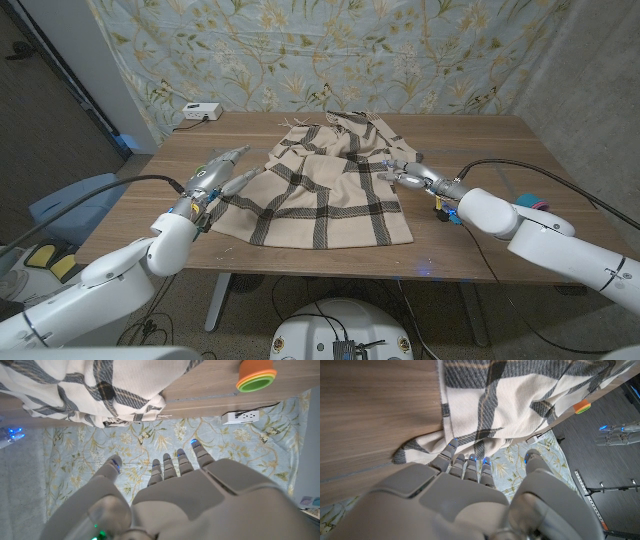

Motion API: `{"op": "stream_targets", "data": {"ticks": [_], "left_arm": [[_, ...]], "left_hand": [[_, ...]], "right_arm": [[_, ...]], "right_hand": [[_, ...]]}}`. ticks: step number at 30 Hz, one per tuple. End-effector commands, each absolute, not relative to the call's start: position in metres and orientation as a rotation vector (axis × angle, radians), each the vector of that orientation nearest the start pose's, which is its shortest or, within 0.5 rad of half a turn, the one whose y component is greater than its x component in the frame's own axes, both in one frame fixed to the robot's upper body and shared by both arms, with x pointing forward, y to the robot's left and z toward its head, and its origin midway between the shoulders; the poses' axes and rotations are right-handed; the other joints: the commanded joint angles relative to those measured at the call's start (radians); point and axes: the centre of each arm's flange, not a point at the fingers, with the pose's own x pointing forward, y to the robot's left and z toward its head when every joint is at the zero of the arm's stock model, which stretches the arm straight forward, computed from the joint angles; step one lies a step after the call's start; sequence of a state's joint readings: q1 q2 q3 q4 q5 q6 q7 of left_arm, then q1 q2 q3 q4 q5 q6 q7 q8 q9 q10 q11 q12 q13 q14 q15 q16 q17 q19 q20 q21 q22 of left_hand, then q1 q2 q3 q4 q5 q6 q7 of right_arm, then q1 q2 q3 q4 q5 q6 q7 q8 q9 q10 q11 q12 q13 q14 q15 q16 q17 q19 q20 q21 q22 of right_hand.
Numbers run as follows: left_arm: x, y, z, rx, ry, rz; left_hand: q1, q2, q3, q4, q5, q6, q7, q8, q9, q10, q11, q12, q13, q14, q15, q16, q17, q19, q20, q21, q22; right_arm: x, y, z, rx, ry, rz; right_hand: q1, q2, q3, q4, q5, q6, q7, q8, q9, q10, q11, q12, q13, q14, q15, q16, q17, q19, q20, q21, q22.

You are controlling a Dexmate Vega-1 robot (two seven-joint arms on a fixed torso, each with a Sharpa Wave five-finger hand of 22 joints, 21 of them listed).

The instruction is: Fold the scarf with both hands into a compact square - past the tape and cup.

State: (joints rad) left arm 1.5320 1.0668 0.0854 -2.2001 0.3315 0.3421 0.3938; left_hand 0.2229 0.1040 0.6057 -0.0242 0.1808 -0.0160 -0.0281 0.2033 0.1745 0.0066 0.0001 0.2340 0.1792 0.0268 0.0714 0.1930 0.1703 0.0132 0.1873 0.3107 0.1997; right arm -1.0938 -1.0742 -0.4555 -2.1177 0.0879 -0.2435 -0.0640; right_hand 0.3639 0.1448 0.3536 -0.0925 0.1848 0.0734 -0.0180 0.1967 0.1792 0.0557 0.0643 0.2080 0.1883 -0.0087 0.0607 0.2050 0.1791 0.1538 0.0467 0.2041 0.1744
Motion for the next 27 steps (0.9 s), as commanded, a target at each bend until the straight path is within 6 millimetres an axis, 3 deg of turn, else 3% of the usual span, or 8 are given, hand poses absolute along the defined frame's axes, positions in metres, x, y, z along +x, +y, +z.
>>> {"op": "stream_targets", "data": {"ticks": [1, 11, 20, 27], "left_arm": [[0.452, 0.324, -0.045, 1.393, -0.538, 0.257], [0.446, 0.336, -0.048, 1.505, -0.462, 0.270], [0.447, 0.347, -0.051, 1.579, -0.411, 0.267], [0.451, 0.353, -0.053, 1.597, -0.392, 0.270]], "left_hand": [[0.020, 0.000, 0.005, -0.014, 0.000, 0.011, -0.002, -0.002, 0.004, 0.010, -0.003, -0.002, 0.004, 0.010, 0.000, 0.006, 0.001, 0.012, 0.003, 0.008, 0.003], [0.057, -0.004, 0.009, -0.057, -0.004, 0.055, -0.006, 0.005, 0.005, 0.057, -0.014, 0.003, 0.005, 0.041, -0.018, 0.005, 0.001, 0.016, -0.004, 0.005, 0.003], [0.090, -0.007, 0.013, -0.092, -0.006, 0.076, -0.022, 0.005, 0.006, 0.074, -0.029, 0.000, 0.005, 0.059, -0.038, 0.003, 0.001, 0.042, -0.015, 0.012, 0.002], [0.103, -0.010, 0.014, -0.106, -0.007, 0.077, -0.021, 0.003, 0.006, 0.076, -0.029, -0.003, 0.005, 0.065, -0.041, 0.002, 0.001, 0.051, -0.015, 0.014, 0.001]], "right_arm": [[0.500, -0.220, -0.060, -1.101, -0.438, 0.310], [0.495, -0.200, -0.074, -1.221, -0.395, 0.325], [0.491, -0.184, -0.084, -1.342, -0.364, 0.331], [0.486, -0.175, -0.090, -1.428, -0.356, 0.312]], "right_hand": [[0.020, 0.000, 0.005, -0.014, -0.002, 0.015, 0.000, 0.008, 0.004, 0.014, -0.003, 0.007, 0.005, 0.006, -0.003, 0.000, 0.005, 0.008, 0.006, 0.002, 0.002], [0.040, 0.020, 0.020, -0.021, 0.001, 0.020, -0.007, 0.006, 0.005, 0.022, -0.014, 0.006, 0.005, 0.009, -0.020, 0.000, 0.007, 0.010, -0.002, 0.001, 0.003], [0.048, 0.011, 0.020, -0.029, -0.002, 0.022, -0.009, 0.005, 0.005, 0.026, -0.018, 0.005, 0.005, 0.013, -0.031, 0.000, 0.007, 0.012, 0.004, 0.001, 0.002], [0.081, 0.011, 0.034, -0.050, 0.001, 0.033, -0.014, 0.007, 0.005, 0.031, -0.033, 0.003, 0.005, 0.018, -0.043, -0.001, 0.005, 0.021, -0.005, 0.003, 0.002]]}}
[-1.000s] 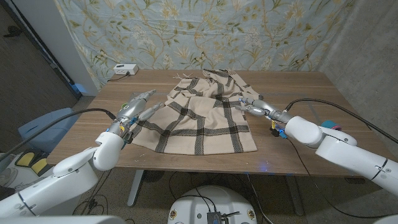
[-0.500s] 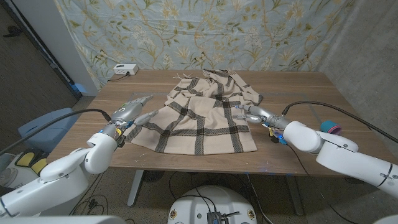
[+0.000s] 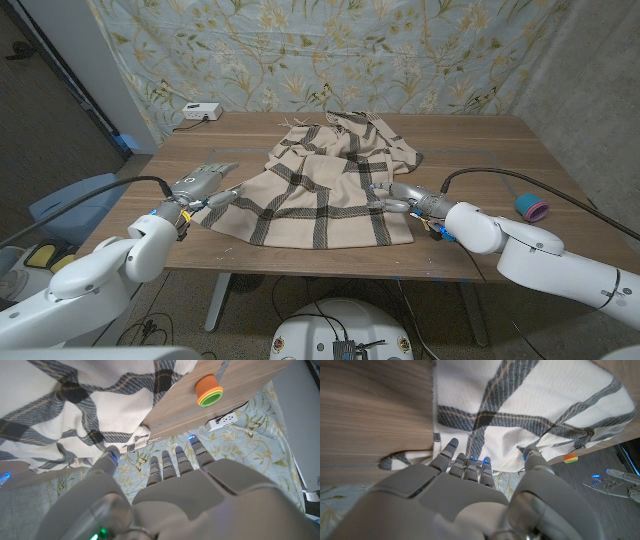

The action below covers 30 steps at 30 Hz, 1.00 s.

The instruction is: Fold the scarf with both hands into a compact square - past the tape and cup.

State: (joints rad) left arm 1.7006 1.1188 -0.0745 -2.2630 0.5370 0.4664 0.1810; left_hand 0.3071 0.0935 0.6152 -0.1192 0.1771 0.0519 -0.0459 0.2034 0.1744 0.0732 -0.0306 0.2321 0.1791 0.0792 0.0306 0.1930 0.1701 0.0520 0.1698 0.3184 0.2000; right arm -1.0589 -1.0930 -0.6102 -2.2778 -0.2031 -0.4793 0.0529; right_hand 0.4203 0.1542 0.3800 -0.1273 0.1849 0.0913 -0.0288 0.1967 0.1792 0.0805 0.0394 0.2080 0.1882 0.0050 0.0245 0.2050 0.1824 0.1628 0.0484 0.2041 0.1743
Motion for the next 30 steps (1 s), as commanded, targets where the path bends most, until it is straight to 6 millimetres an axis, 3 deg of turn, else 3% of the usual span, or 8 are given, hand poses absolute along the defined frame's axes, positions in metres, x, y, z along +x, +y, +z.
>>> {"op": "stream_targets", "data": {"ticks": [1, 16, 19, 21, 23, 26, 30], "left_arm": [[0.451, 0.354, -0.053, 1.602, -0.393, 0.268], [0.456, 0.361, -0.056, 1.663, -0.354, 0.280], [0.458, 0.362, -0.057, 1.686, -0.342, 0.275], [0.459, 0.362, -0.057, 1.691, -0.331, 0.275], [0.460, 0.362, -0.057, 1.691, -0.335, 0.273], [0.461, 0.363, -0.056, 1.690, -0.340, 0.276], [0.462, 0.363, -0.055, 1.696, -0.346, 0.273]], "left_hand": [[0.021, 0.000, 0.004, -0.013, -0.003, 0.009, -0.003, 0.002, 0.006, 0.009, 0.002, -0.002, 0.005, 0.012, 0.000, 0.001, 0.001, 0.013, 0.002, 0.006, 0.001], [0.053, -0.004, 0.003, -0.037, -0.005, 0.033, -0.011, 0.002, 0.006, 0.041, -0.010, 0.000, 0.006, 0.044, -0.018, 0.005, 0.001, 0.034, -0.002, 0.010, 0.000], [0.064, -0.007, 0.001, -0.044, -0.004, 0.043, -0.013, 0.003, 0.006, 0.048, -0.016, -0.001, 0.006, 0.065, -0.029, 0.009, 0.002, 0.046, -0.006, 0.013, 0.000], [0.069, -0.010, 0.000, -0.047, -0.004, 0.049, -0.016, 0.003, 0.006, 0.050, -0.018, -0.002, 0.006, 0.076, -0.031, 0.011, 0.002, 0.052, -0.008, 0.015, 0.000], [0.072, -0.012, -0.001, -0.048, -0.004, 0.050, -0.017, 0.002, 0.006, 0.051, -0.019, -0.002, 0.006, 0.083, -0.033, 0.012, 0.002, 0.054, -0.008, 0.015, 0.000], [0.075, -0.014, -0.002, -0.049, -0.004, 0.050, -0.019, 0.001, 0.006, 0.052, -0.021, -0.003, 0.006, 0.090, -0.037, 0.013, 0.002, 0.055, -0.009, 0.015, 0.000], [0.079, -0.017, -0.003, -0.051, -0.003, 0.050, -0.018, 0.000, 0.006, 0.054, -0.022, -0.004, 0.006, 0.100, -0.039, 0.015, 0.003, 0.056, -0.008, 0.015, 0.000]], "right_arm": [[0.485, -0.173, -0.092, -1.449, -0.357, 0.312], [0.486, -0.163, -0.115, -1.576, -0.285, 0.299], [0.488, -0.161, -0.117, -1.598, -0.287, 0.286], [0.489, -0.160, -0.118, -1.612, -0.292, 0.271], [0.490, -0.160, -0.121, -1.628, -0.295, 0.257], [0.491, -0.160, -0.126, -1.648, -0.318, 0.211], [0.493, -0.164, -0.135, -1.656, -0.355, 0.146]], "right_hand": [[0.031, 0.002, 0.011, -0.019, 0.002, 0.018, -0.003, 0.008, 0.005, 0.008, -0.010, 0.003, 0.005, 0.005, -0.009, -0.002, 0.002, 0.014, -0.009, 0.003, 0.002], [0.118, 0.002, 0.045, -0.050, 0.001, 0.003, -0.014, -0.001, 0.007, -0.004, -0.035, -0.007, 0.005, 0.014, -0.033, -0.005, 0.001, 0.037, -0.015, 0.007, 0.002], [0.194, -0.016, 0.060, -0.054, -0.002, 0.027, -0.011, 0.006, 0.007, 0.042, -0.033, 0.006, 0.005, 0.098, -0.042, 0.017, 0.003, 0.089, -0.012, 0.019, 0.003], [0.211, -0.020, 0.060, -0.053, -0.002, 0.032, -0.010, 0.007, 0.007, 0.050, -0.033, 0.007, 0.005, 0.118, -0.051, 0.022, 0.004, 0.108, -0.013, 0.025, 0.004], [0.255, -0.028, 0.063, -0.054, 0.001, 0.058, -0.008, 0.013, 0.007, 0.070, -0.040, 0.010, 0.006, 0.177, -0.074, 0.038, 0.009, 0.156, -0.019, 0.039, 0.006], [0.340, -0.033, 0.061, -0.052, 0.005, 0.106, -0.017, 0.021, 0.007, 0.116, -0.055, 0.016, 0.007, 0.279, -0.120, 0.078, 0.027, 0.238, -0.038, 0.062, 0.010], [0.491, -0.031, 0.039, -0.050, 0.008, 0.245, -0.037, 0.047, 0.008, 0.269, -0.080, 0.049, 0.011, 0.480, -0.204, 0.198, 0.093, 0.365, -0.072, 0.110, 0.018]]}}
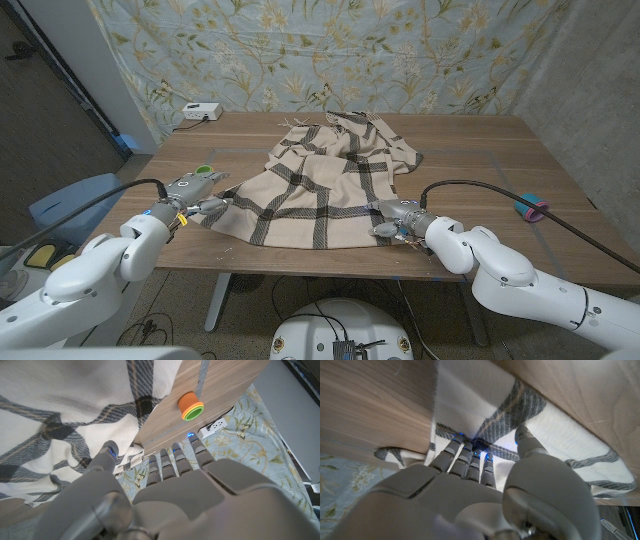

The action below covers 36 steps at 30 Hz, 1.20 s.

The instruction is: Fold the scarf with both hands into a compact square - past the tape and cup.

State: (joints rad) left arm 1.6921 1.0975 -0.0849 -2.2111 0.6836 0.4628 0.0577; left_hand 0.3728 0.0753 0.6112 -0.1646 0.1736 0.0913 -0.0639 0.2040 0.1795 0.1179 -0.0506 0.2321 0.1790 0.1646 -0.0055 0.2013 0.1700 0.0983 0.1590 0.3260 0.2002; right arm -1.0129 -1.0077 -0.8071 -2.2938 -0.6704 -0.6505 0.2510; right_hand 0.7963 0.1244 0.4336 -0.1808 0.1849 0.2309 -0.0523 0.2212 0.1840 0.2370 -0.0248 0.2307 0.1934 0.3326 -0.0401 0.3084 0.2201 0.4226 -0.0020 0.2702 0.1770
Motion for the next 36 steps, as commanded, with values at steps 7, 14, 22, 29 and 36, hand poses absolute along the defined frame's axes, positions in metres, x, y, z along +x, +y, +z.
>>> {"op": "stream_targets", "data": {"ticks": [7, 14, 22, 29, 36], "left_arm": [[0.464, 0.361, -0.055, 1.705, -0.342, 0.255], [0.465, 0.358, -0.058, 1.729, -0.327, 0.233], [0.467, 0.346, -0.064, 1.888, -0.273, 0.227], [0.472, 0.339, -0.069, 1.990, -0.215, 0.205], [0.482, 0.333, -0.070, 2.059, -0.100, 0.136]], "left_hand": [[0.019, -0.002, -0.002, -0.006, 0.000, 0.010, 0.000, -0.003, 0.001, 0.008, -0.003, -0.007, 0.006, 0.021, -0.006, 0.006, 0.003, 0.008, 0.003, 0.006, 0.000], [0.022, -0.015, -0.010, -0.007, 0.000, 0.000, -0.009, -0.009, 0.001, 0.002, -0.009, -0.012, 0.006, 0.020, -0.009, 0.000, 0.003, 0.003, 0.004, 0.003, 0.000], [0.034, -0.082, -0.039, -0.017, 0.008, -0.022, -0.017, -0.015, 0.001, 0.000, -0.011, -0.018, 0.007, 0.011, -0.012, -0.009, 0.005, -0.004, 0.005, -0.005, 0.000], [0.102, -0.165, -0.069, -0.016, 0.039, 0.060, -0.021, 0.015, 0.003, 0.072, -0.032, 0.002, 0.012, 0.035, -0.039, -0.004, 0.008, -0.001, -0.001, -0.013, -0.001], [0.137, -0.196, -0.081, -0.017, 0.050, 0.058, -0.014, 0.010, 0.004, 0.090, -0.032, 0.004, 0.014, 0.021, -0.024, -0.010, 0.009, -0.004, 0.008, -0.017, -0.001]], "right_arm": [[0.495, -0.171, -0.143, -1.645, -0.439, 0.056], [0.498, -0.174, -0.148, -1.621, -0.469, 0.032], [0.499, -0.173, -0.146, -1.616, -0.530, -0.017], [0.499, -0.171, -0.139, -1.616, -0.563, -0.033], [0.501, -0.171, -0.136, -1.615, -0.564, -0.035]], "right_hand": [[0.388, 0.005, -0.063, -0.006, 0.002, 0.426, -0.034, 0.073, 0.010, 0.403, -0.016, 0.112, 0.041, 0.445, -0.197, 0.388, 0.298, 0.243, -0.069, 0.144, 0.035], [0.552, -0.017, -0.088, 0.001, -0.007, 0.553, -0.027, 0.077, 0.024, 0.535, -0.018, 0.185, 0.094, 0.562, -0.196, 0.501, 0.436, 0.284, -0.122, 0.233, 0.067], [0.594, 0.013, -0.141, 0.037, -0.009, 0.736, 0.007, 0.115, 0.043, 0.703, -0.006, 0.330, 0.206, 0.679, -0.191, 0.562, 0.554, 0.273, -0.128, 0.342, 0.104], [0.588, 0.016, -0.146, 0.041, -0.010, 0.742, 0.007, 0.116, 0.044, 0.707, 0.000, 0.338, 0.216, 0.683, -0.191, 0.556, 0.556, 0.272, -0.126, 0.353, 0.106], [0.585, 0.018, -0.151, 0.043, -0.010, 0.744, 0.004, 0.115, 0.045, 0.703, -0.002, 0.341, 0.227, 0.685, -0.191, 0.549, 0.558, 0.262, -0.124, 0.361, 0.107]]}}
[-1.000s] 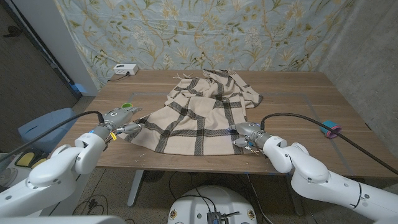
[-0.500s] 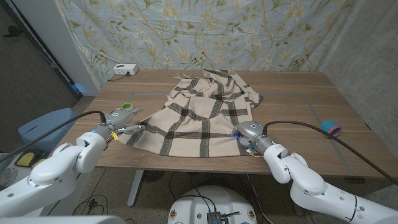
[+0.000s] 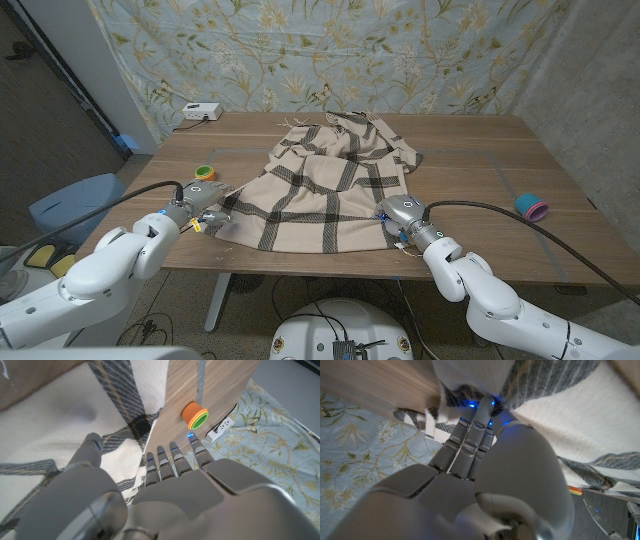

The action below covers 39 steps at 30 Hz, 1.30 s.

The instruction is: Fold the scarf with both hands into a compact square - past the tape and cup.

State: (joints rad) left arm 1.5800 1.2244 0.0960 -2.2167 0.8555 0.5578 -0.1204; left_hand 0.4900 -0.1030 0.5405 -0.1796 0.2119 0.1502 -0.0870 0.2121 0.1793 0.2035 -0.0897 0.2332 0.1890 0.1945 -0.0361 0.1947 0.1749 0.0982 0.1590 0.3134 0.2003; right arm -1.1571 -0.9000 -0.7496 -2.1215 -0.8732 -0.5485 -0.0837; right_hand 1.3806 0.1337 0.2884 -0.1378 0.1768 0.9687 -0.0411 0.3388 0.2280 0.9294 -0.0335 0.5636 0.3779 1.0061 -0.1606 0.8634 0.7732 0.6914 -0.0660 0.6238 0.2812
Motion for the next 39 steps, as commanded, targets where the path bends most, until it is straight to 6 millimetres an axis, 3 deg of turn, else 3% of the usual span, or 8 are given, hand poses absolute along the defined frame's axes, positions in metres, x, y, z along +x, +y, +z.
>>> {"op": "stream_targets", "data": {"ticks": [1, 8, 13, 16, 20, 28, 34, 39], "left_arm": [[0.483, 0.333, -0.071, 2.070, -0.091, 0.134], [0.491, 0.329, -0.075, 2.123, -0.047, 0.146], [0.496, 0.330, -0.078, 2.137, -0.027, 0.156], [0.499, 0.333, -0.083, 2.142, -0.018, 0.166], [0.502, 0.337, -0.091, 2.149, -0.024, 0.195], [0.502, 0.339, -0.104, 2.172, -0.108, 0.294], [0.498, 0.339, -0.109, 2.139, -0.203, 0.384], [0.487, 0.337, -0.099, 2.009, -0.347, 0.463]], "left_hand": [[0.023, -0.029, -0.016, -0.001, 0.014, -0.004, 0.013, 0.001, 0.005, 0.004, 0.012, 0.002, 0.005, -0.013, 0.012, -0.005, 0.005, -0.005, 0.013, -0.006, -0.001], [0.054, -0.067, -0.042, 0.001, 0.030, -0.011, 0.017, -0.004, 0.006, 0.018, 0.007, 0.004, 0.007, -0.008, 0.017, -0.001, 0.006, -0.001, 0.016, -0.009, -0.001], [0.177, -0.052, -0.058, 0.006, 0.063, -0.016, 0.008, -0.005, 0.008, 0.090, 0.019, 0.018, 0.008, 0.092, -0.016, 0.024, 0.005, 0.064, -0.013, 0.008, -0.001], [0.260, -0.030, -0.082, 0.017, 0.070, 0.081, -0.021, 0.019, 0.009, 0.205, -0.046, 0.043, 0.006, 0.183, -0.071, 0.038, 0.004, 0.122, -0.052, 0.026, 0.002], [0.335, 0.025, -0.112, 0.027, 0.050, 0.281, -0.041, 0.062, 0.011, 0.380, -0.096, 0.077, 0.005, 0.283, -0.137, 0.056, 0.007, 0.176, -0.085, 0.047, 0.007], [0.517, 0.190, -0.112, 0.012, -0.026, 0.663, -0.042, 0.146, 0.013, 0.724, -0.102, 0.134, 0.005, 0.420, -0.188, 0.073, 0.014, 0.249, -0.120, 0.091, 0.011], [0.637, 0.250, -0.102, 0.007, -0.039, 0.810, -0.042, 0.188, 0.019, 0.851, -0.103, 0.148, 0.015, 0.501, -0.201, 0.085, 0.023, 0.283, -0.141, 0.121, 0.011], [0.667, 0.270, -0.119, 0.015, -0.034, 0.822, 0.007, 0.199, 0.034, 0.867, -0.111, 0.170, 0.061, 0.553, -0.203, 0.110, 0.042, 0.284, -0.139, 0.133, 0.014]], "right_arm": [[0.501, -0.171, -0.136, -1.617, -0.564, -0.034], [0.502, -0.171, -0.133, -1.617, -0.567, -0.036], [0.502, -0.173, -0.131, -1.619, -0.568, -0.040], [0.501, -0.174, -0.131, -1.617, -0.568, -0.046], [0.501, -0.175, -0.130, -1.616, -0.570, -0.055], [0.499, -0.179, -0.130, -1.615, -0.574, -0.072], [0.497, -0.181, -0.129, -1.602, -0.587, -0.092], [0.492, -0.186, -0.127, -1.571, -0.606, -0.124]], "right_hand": [[0.001, 0.009, -0.006, 0.000, -0.002, 0.007, -0.008, -0.003, 0.001, 0.009, 0.006, 0.009, 0.043, 0.011, -0.070, -0.008, 0.004, -0.008, -0.060, 0.009, 0.003], [0.000, 0.011, -0.009, 0.000, -0.001, 0.009, -0.007, -0.003, 0.003, 0.008, 0.006, 0.013, 0.052, 0.015, -0.070, -0.013, 0.008, -0.014, -0.059, 0.017, 0.003], [0.000, 0.011, -0.011, 0.000, -0.001, 0.009, -0.007, -0.004, 0.003, 0.007, 0.006, 0.015, 0.057, 0.017, -0.070, -0.016, 0.010, -0.019, -0.058, 0.022, 0.004], [0.000, 0.012, -0.011, 0.000, -0.001, 0.009, -0.007, -0.004, 0.004, 0.008, 0.006, 0.016, 0.060, 0.018, -0.070, -0.018, 0.011, -0.020, -0.058, 0.025, 0.004], [0.000, 0.012, -0.013, 0.000, 0.000, 0.008, -0.007, -0.005, 0.005, 0.007, 0.006, 0.017, 0.063, 0.019, -0.070, -0.020, 0.014, -0.023, -0.058, 0.031, 0.004], [0.000, 0.013, -0.015, -0.001, 0.000, 0.007, -0.005, -0.007, 0.006, 0.006, 0.007, 0.017, 0.066, 0.022, -0.070, -0.024, 0.019, -0.030, -0.060, 0.039, 0.004], [0.000, 0.013, -0.017, -0.001, 0.000, 0.011, -0.007, -0.006, 0.007, 0.007, 0.005, 0.017, 0.067, 0.023, -0.070, -0.028, 0.021, -0.034, -0.061, 0.045, 0.003], [0.000, 0.014, -0.018, -0.001, 0.000, 0.012, -0.007, -0.006, 0.007, 0.010, 0.007, 0.016, 0.066, 0.024, -0.070, -0.032, 0.023, -0.037, -0.062, 0.051, 0.003]]}}
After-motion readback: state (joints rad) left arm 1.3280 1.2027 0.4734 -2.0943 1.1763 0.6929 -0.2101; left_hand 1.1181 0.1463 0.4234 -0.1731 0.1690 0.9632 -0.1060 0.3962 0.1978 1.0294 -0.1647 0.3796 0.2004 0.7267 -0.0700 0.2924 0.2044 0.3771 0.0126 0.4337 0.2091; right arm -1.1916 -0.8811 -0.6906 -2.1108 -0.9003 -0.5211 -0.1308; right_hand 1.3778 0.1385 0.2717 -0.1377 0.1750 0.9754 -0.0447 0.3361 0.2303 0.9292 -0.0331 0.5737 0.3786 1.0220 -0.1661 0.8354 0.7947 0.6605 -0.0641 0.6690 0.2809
